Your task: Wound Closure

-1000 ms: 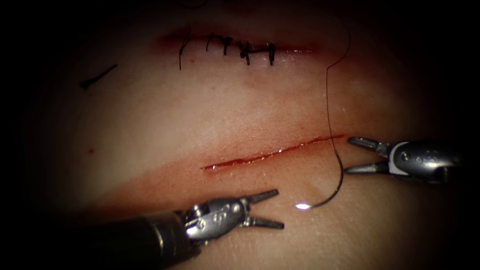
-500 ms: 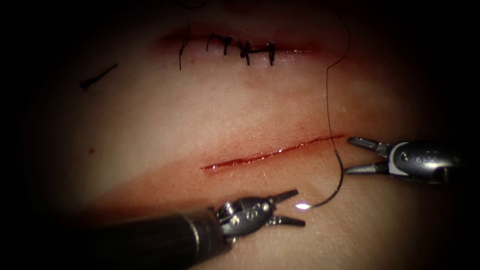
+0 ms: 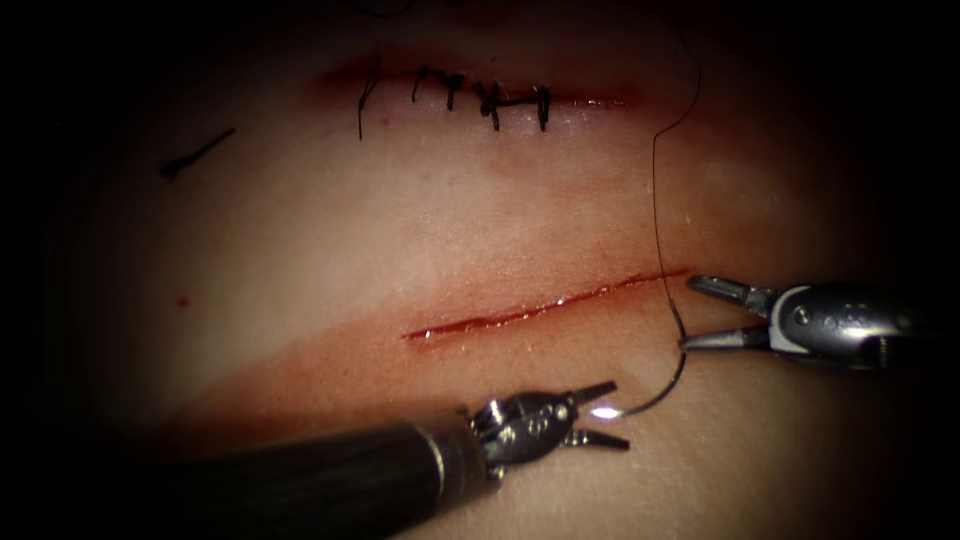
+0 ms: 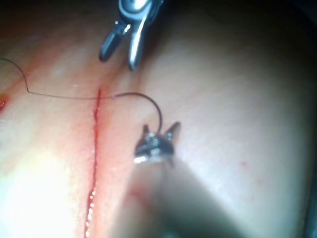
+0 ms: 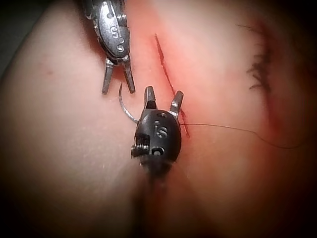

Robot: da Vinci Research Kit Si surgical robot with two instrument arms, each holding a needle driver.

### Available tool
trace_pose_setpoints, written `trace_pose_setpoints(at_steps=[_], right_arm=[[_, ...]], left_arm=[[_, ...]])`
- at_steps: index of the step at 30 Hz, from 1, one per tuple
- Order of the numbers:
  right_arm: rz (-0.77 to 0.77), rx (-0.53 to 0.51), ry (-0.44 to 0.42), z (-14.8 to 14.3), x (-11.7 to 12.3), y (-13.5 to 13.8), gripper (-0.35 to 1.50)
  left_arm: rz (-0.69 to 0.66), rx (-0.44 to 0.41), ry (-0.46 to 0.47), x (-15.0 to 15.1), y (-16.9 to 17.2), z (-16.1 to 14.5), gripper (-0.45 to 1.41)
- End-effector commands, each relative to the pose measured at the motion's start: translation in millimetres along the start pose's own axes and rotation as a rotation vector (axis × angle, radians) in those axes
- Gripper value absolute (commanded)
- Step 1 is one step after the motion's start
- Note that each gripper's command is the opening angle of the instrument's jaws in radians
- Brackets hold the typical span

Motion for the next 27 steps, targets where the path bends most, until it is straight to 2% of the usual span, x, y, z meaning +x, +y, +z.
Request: trace_pose_setpoints(at_steps=[1,7,17,21,24,27], right_arm=[[0.002,0.004,0.001,0.7,-0.4,-0.6,0.49],[0.002,0.005,-0.001,0.7,-0.4,-0.6,0.49],[0.002,0.008,-0.007,0.7,-0.1,-0.8,0.49],[0.003,0.008,-0.007,0.7,-0.1,-0.8,0.47],[0.003,-0.005,-0.017,0.7,0.0,-1.0,0.46],[0.025,-0.029,-0.034,0.6,0.3,-1.1,0.46]], left_arm=[[0.000,-0.006,-0.004,-0.5,0.3,1.0,0.54],[0.004,-0.007,-0.007,-0.7,0.3,1.5,0.32],[0.011,-0.014,-0.010,-1.5,-0.1,2.5,0.31],[0.016,-0.015,-0.014,-2.0,-0.3,2.5,-0.03],[0.016,-0.019,-0.013,-2.0,-0.2,2.1,-0.15],[0.024,0.021,-0.019,-1.7,-0.4,1.5,-0.21]])
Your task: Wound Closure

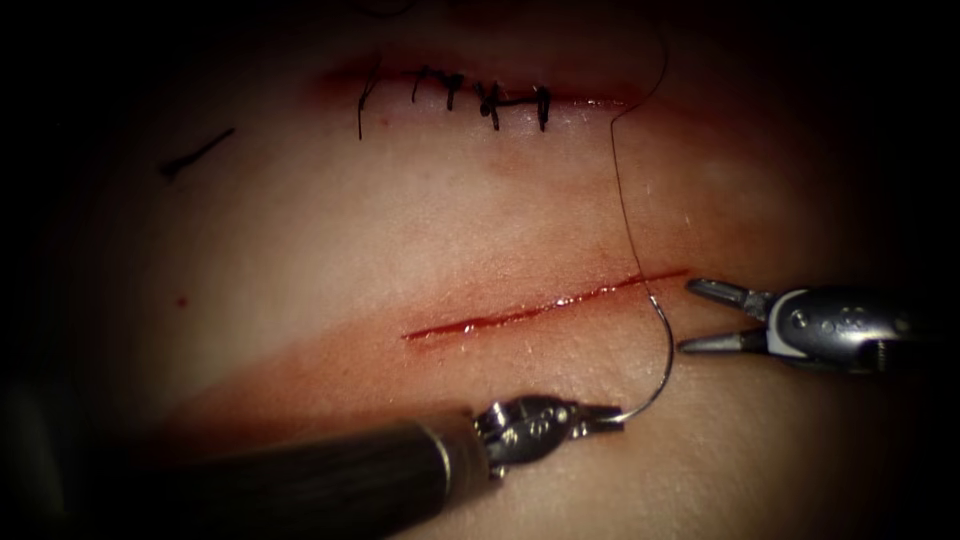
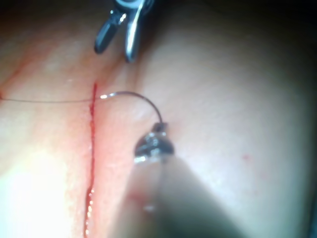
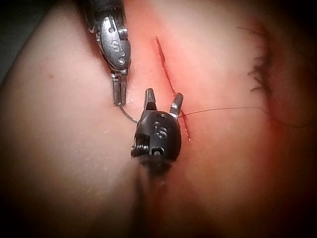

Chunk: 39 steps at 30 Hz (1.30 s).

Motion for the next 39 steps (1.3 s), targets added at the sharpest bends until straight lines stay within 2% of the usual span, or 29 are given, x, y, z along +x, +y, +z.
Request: trace_pose_setpoints(at_steps=[1,2,6,11,14,17,19,28,32,39], right_arm=[[0.026,-0.005,-0.006,0.7,-0.1,-0.9,0.49],[0.048,-0.014,-0.013,0.8,0.0,-1.0,0.61],[0.119,-0.041,-0.036,0.9,0.6,-1.4,0.86],[0.276,-0.124,-0.086,1.4,1.6,-2.3,1.06],[0.359,-0.176,-0.109,2.2,2.5,-2.9,1.08],[0.428,-0.245,-0.142,3.4,3.8,-3.3,1.01],[0.448,-0.315,-0.179,4.4,4.8,-3.4,1.01],[0.503,-0.442,-0.271,7.0,7.8,-2.7,1.01],[0.507,-0.504,-0.317,8.2,8.1,-1.4,1.01],[0.514,-0.535,-0.353,9.8,7.1,0.2,1.01]], left_arm=[[0.000,0.015,-0.003,0.0,0.1,0.5,-0.23],[0.004,0.028,-0.005,0.1,0.0,0.2,-0.25],[0.026,0.078,-0.016,1.0,-0.3,-1.6,-0.30],[0.070,0.191,-0.041,2.3,-0.6,-5.2,-0.30],[0.087,0.262,-0.062,2.7,-1.1,-7.2,-0.26],[0.105,0.289,-0.074,2.7,-1.4,-8.3,-0.20],[0.144,0.326,-0.097,2.5,-1.5,-8.5,-0.20],[0.286,0.447,-0.190,1.6,-2.2,-7.7,-0.26],[0.328,0.490,-0.215,1.7,-2.1,-7.9,-0.31],[0.356,0.506,-0.219,1.8,-2.0,-8.0,-0.38]])
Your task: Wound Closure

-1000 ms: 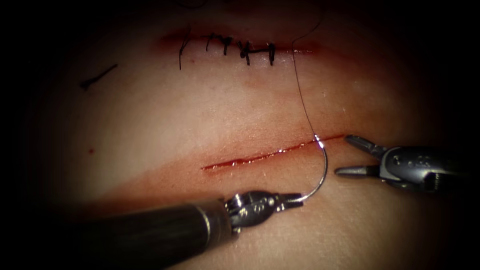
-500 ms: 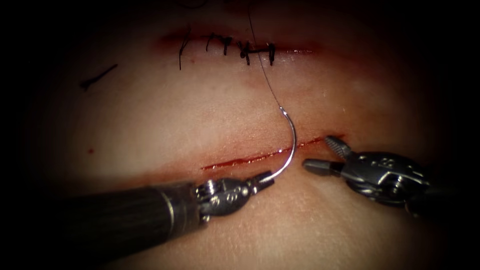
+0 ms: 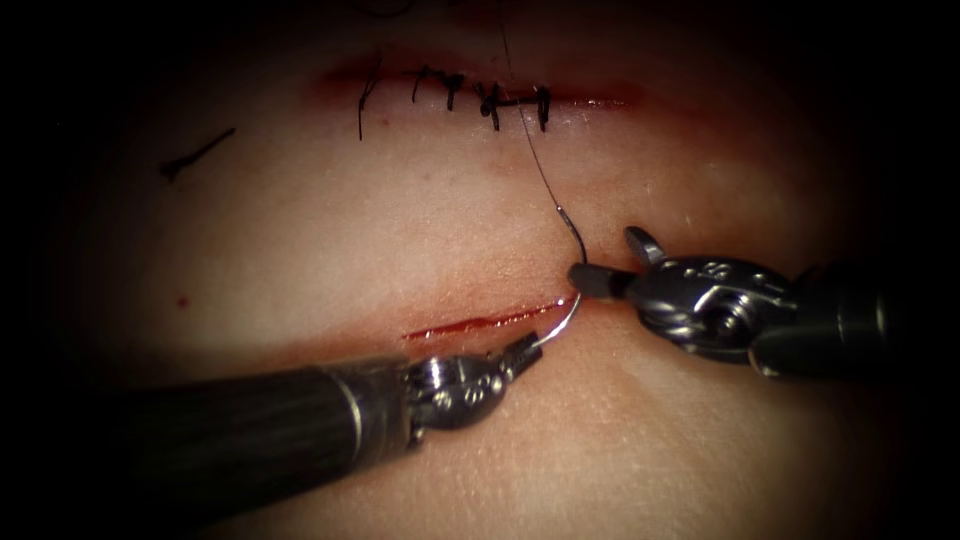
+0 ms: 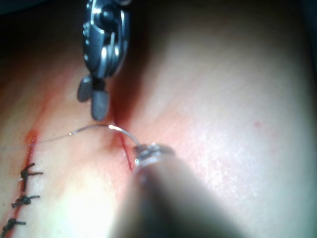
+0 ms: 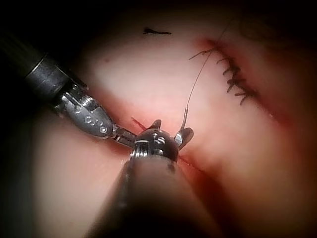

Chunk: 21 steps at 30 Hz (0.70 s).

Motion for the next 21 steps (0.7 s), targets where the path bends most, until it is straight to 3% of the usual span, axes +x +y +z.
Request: trace_pose_setpoints(at_steps=[1,21], right_arm=[[0.000,0.005,-0.002,1.3,-0.2,-0.4,1.01],[-0.029,0.031,-0.081,5.7,-1.5,-1.1,0.89]], left_arm=[[0.006,0.002,0.002,0.0,0.5,0.7,-0.38],[0.086,0.043,0.019,0.6,0.5,0.4,-0.45]])
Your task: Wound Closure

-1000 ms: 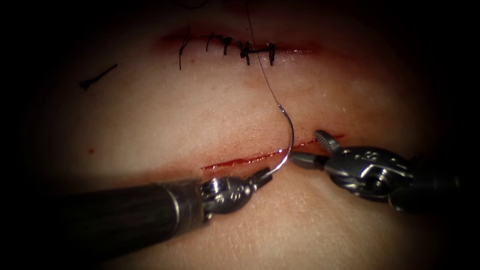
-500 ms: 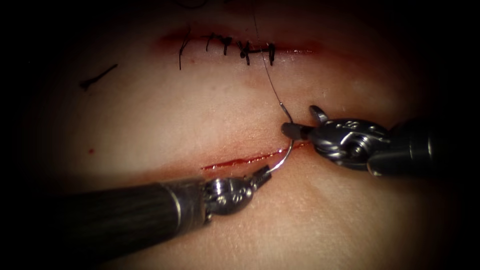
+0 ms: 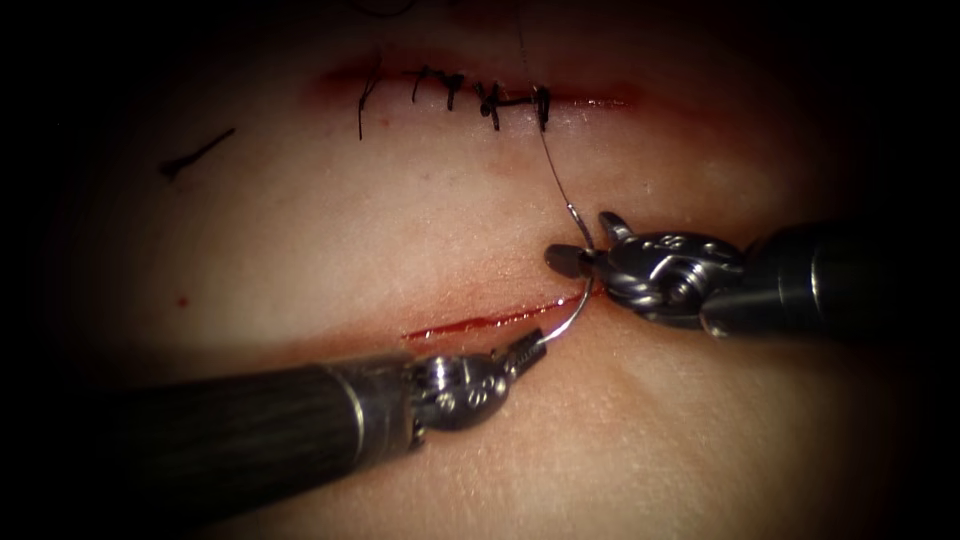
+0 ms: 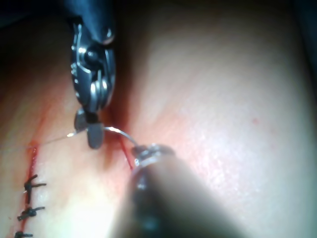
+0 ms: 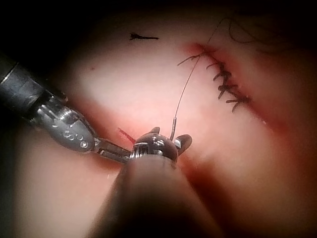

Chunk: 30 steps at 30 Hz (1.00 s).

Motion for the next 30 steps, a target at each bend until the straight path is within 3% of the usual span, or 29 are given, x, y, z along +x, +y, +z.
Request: trace_pose_setpoints(at_steps=[1,4,6,8,12,15,21,24,29,30], right_arm=[[-0.003,0.002,-0.007,1.0,-0.5,-0.5,0.89],[0.002,0.007,-0.010,1.1,-0.6,-0.5,0.86],[0.001,0.014,-0.014,1.0,-0.6,-0.6,0.76],[0.001,0.019,-0.013,0.9,-0.6,-0.7,0.54],[0.001,0.019,-0.015,0.9,-0.6,-0.8,0.49],[0.000,0.018,-0.015,0.9,-0.8,-0.7,0.24],[0.000,0.015,-0.016,0.8,-0.8,-0.7,-0.08],[-0.001,0.017,-0.019,0.7,-0.9,-0.6,-0.35],[0.008,0.010,-0.004,0.3,-1.0,-0.4,-0.35],[0.004,0.009,0.001,0.3,-1.0,-0.3,-0.35]], left_arm=[[0.006,0.003,0.003,0.1,0.6,0.7,-0.45],[0.019,0.008,0.003,0.1,0.7,0.6,-0.45],[0.029,0.011,0.002,0.2,0.7,0.6,-0.45],[0.026,0.016,0.001,0.1,0.7,0.6,-0.45],[0.036,0.018,0.001,0.2,0.6,0.6,-0.45],[0.035,0.019,-0.001,0.2,0.6,0.6,-0.45],[0.040,0.018,0.003,0.1,0.6,0.6,-0.45],[0.048,0.023,0.004,0.1,0.6,0.6,-0.45],[0.050,0.025,0.009,0.2,0.6,0.6,-0.45],[0.046,0.027,0.014,0.2,0.5,0.6,-0.32]])
